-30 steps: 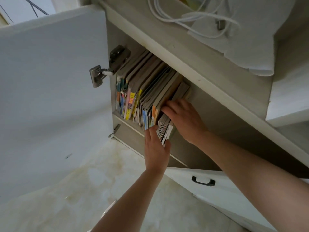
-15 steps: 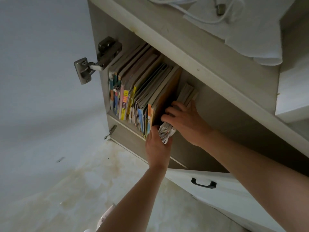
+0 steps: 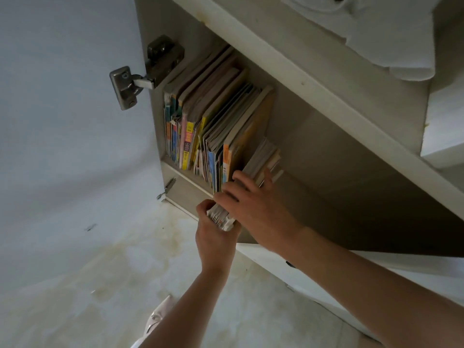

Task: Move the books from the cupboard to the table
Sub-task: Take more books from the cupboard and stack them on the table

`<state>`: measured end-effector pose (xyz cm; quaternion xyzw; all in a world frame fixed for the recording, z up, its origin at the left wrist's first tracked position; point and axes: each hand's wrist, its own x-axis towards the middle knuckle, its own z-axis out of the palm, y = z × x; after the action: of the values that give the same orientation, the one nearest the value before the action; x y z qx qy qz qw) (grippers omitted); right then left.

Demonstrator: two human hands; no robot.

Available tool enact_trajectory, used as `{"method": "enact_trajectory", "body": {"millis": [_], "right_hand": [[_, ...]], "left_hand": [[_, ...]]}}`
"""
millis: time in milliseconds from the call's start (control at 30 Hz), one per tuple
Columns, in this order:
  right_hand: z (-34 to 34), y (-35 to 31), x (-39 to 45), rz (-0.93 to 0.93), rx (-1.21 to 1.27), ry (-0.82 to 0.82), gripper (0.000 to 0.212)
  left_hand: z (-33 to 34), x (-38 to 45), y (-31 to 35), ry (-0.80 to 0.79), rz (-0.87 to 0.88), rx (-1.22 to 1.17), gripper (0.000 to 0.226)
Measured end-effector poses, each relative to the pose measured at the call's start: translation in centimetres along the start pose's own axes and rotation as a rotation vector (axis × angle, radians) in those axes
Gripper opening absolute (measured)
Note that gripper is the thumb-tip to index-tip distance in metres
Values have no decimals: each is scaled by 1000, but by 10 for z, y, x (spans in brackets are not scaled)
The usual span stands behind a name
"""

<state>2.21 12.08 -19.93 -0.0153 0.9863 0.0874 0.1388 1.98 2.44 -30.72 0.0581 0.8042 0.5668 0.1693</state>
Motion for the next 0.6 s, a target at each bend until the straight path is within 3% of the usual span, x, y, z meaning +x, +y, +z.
{"method": "enact_trajectory", "body": {"millis": [167,333,433,600], "right_hand": [[0,19,-9,-6,147,152,78],[12,47,-17,504,541,257,109],[27,54,-10,422,595,232,111],[23,65,-1,305,807,27,116]], "left_hand": [[-2,4,2,13,14,12,58],[-16,6,2,-11,71,7,55],[-28,5,-3,-34,145,15,57],[-53,9,-31,-98,167,40,55]]}}
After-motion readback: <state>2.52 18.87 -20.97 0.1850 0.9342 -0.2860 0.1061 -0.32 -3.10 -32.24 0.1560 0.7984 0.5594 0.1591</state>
